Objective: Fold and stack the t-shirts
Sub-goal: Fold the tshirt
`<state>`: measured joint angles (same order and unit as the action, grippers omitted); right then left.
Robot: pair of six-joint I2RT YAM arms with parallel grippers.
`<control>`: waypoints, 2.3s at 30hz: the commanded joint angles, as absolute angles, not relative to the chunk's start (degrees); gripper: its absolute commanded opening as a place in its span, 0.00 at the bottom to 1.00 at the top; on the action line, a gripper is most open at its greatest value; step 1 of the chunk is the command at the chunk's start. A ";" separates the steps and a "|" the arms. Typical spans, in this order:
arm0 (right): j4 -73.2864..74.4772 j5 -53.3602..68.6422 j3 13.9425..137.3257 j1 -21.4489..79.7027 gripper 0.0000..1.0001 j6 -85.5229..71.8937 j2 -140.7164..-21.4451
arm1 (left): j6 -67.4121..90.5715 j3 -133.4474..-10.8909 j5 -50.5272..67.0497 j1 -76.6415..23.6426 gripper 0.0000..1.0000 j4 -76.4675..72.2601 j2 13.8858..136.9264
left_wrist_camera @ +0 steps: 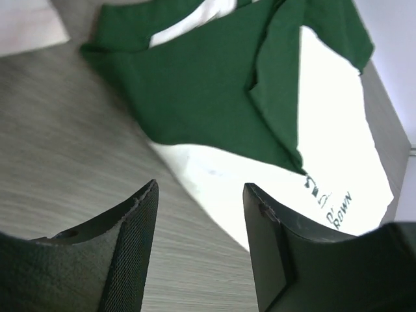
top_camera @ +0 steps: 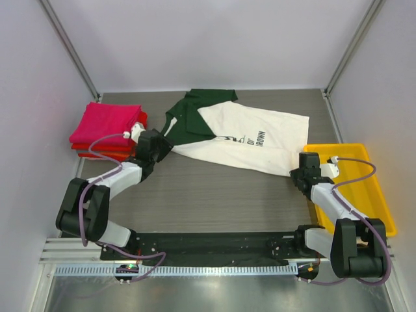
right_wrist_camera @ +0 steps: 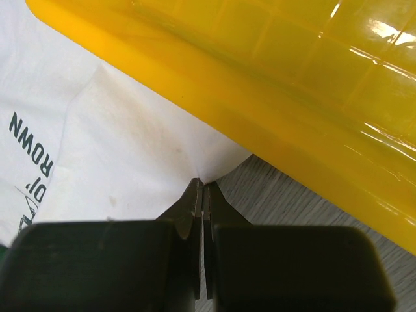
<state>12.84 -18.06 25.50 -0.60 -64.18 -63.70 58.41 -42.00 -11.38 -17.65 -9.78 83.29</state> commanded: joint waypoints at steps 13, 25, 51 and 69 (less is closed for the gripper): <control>9.32 -16.87 26.01 -0.88 0.01 -64.87 -65.13 | 68.29 -34.10 -12.83 -16.87 0.56 -32.52 93.86; 9.40 -16.26 27.25 -0.88 0.01 -63.90 -65.92 | 67.32 -37.00 -14.41 -12.22 0.39 -33.48 99.23; 14.15 -18.02 27.15 -1.58 0.01 -62.75 -61.08 | 65.74 -40.18 -14.77 -11.87 0.00 -20.66 91.59; 14.41 -16.61 26.02 -2.20 0.01 -62.40 -60.73 | 59.59 -40.78 -23.63 -18.01 0.00 -7.23 81.48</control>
<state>14.33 -16.29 25.71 -1.74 -63.11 -61.73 62.72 -38.50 -17.28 -16.64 -11.79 84.99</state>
